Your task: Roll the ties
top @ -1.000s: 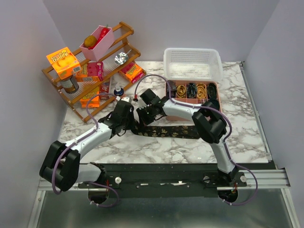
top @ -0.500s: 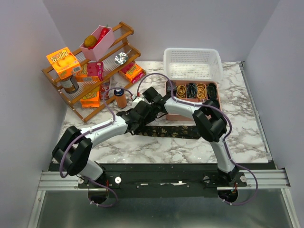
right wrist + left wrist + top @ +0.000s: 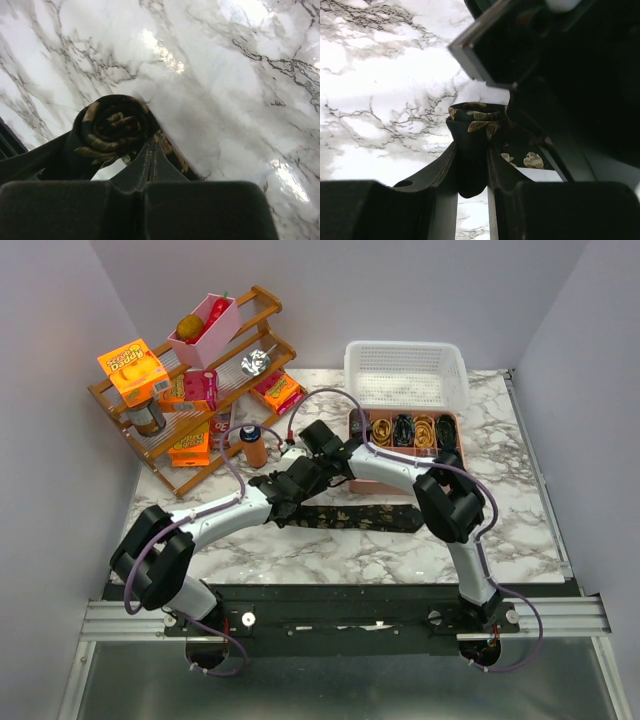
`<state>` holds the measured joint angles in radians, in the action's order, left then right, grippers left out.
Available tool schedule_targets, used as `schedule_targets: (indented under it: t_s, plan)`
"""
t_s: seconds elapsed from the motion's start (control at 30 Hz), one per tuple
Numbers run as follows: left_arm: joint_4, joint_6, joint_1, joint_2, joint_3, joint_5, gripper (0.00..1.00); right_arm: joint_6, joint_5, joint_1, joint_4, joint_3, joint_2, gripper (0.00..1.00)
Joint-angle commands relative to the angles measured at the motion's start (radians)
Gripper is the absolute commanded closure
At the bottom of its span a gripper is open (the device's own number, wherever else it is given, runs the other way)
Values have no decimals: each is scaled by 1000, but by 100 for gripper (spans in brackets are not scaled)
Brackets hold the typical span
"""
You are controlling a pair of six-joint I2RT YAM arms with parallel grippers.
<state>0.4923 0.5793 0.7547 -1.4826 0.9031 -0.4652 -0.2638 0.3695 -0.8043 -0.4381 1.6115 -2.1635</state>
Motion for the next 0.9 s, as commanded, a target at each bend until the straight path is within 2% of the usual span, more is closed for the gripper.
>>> schedule_targets:
  t_s: [0.0, 0.3, 0.87]
  plan:
    - [57, -3, 8, 34, -7, -78, 91, 9, -63, -3, -8, -25, 109, 99]
    - [77, -4, 15, 22, -12, -101, 92, 8, -89, 69, -7, -74, 209, 99]
    - [57, 22, 101, -71, -20, -162, 92, 14, -107, 191, -1, -145, 278, 99]
